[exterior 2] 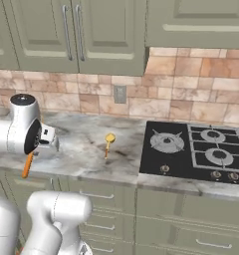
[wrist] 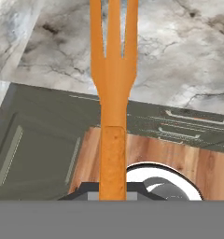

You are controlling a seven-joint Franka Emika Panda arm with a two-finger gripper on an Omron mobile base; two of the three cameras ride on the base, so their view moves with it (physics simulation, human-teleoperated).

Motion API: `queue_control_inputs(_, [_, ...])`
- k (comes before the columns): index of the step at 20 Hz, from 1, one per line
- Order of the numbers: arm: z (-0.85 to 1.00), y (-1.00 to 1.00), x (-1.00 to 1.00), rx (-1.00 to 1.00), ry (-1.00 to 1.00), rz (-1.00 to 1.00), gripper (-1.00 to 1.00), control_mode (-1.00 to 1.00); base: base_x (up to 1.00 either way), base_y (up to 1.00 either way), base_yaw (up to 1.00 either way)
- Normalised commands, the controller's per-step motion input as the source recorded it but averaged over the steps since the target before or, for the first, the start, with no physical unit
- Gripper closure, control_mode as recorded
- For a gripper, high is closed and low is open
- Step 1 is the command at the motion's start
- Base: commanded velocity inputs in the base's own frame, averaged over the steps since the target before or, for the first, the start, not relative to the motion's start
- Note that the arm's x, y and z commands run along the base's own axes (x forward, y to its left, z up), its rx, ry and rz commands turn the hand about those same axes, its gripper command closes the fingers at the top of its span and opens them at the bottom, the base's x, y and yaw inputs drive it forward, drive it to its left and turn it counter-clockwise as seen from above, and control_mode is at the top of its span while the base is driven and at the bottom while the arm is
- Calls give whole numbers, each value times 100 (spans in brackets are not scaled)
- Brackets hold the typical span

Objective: Take the fork and place it on the left side of the plate. Then take the spoon and place it on the right side of the plate. Make sure they're directly next to the plate.

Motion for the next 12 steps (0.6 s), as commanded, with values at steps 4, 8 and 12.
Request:
queue_control_inputs(4, [0,0,0,0,0,0,100,100,-40,1,-56])
queue_control_inputs(8, [0,0,0,0,0,0,100,100,0,11,-96])
queue_control_inputs(12, [0,0,0,0,0,0,100,100,0,9,-99])
